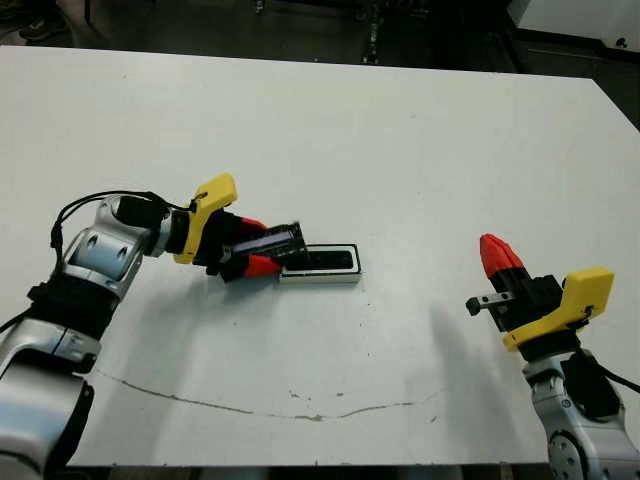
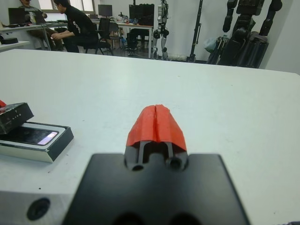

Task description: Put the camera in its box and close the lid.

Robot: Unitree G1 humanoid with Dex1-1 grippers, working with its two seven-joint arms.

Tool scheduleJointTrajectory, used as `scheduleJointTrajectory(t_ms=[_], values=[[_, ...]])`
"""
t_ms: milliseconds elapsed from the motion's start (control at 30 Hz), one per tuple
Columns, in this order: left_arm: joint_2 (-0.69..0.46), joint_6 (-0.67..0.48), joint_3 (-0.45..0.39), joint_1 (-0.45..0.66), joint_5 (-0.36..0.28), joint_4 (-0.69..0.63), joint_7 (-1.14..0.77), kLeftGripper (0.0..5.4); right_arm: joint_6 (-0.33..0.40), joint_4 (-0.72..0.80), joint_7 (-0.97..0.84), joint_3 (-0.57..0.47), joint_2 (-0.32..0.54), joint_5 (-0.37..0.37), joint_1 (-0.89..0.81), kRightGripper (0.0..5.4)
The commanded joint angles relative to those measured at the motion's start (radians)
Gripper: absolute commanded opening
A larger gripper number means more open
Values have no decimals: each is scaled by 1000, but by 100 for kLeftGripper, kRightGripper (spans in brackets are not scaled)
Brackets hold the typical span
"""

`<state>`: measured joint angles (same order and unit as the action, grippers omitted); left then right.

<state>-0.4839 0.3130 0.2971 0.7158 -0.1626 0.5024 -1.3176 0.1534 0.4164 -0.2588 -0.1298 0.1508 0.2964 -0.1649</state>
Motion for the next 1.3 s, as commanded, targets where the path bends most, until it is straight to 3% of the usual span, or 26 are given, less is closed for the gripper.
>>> scheduleJointTrajectory(t_ms=[33, 267, 500, 633, 833, 1100, 1300], values=[[14, 28, 25, 13, 13, 24, -41, 317, -1, -8, 3, -7, 9, -3, -10, 0], [31, 88, 31, 1, 1, -12, -65, 317, 1, -8, 1, -8, 9, 0, -13, 0], [73, 66, 40, -31, 8, -32, -24, 317, 1, -8, -2, -8, 9, 7, -14, 0], [99, -51, 69, -61, 57, -59, 30, 317, 6, -3, 9, -5, 4, 0, -16, 0], [116, -133, 118, -113, 130, -134, 133, 316, 9, -4, 8, -12, 8, 8, -16, 0], [114, -141, 145, -138, 162, -171, 154, 316, 4, -3, 7, -10, 6, 6, -16, 0], [126, -118, 138, -144, 143, -144, 145, 316, 9, -3, 5, -12, 4, 17, -15, 0]])
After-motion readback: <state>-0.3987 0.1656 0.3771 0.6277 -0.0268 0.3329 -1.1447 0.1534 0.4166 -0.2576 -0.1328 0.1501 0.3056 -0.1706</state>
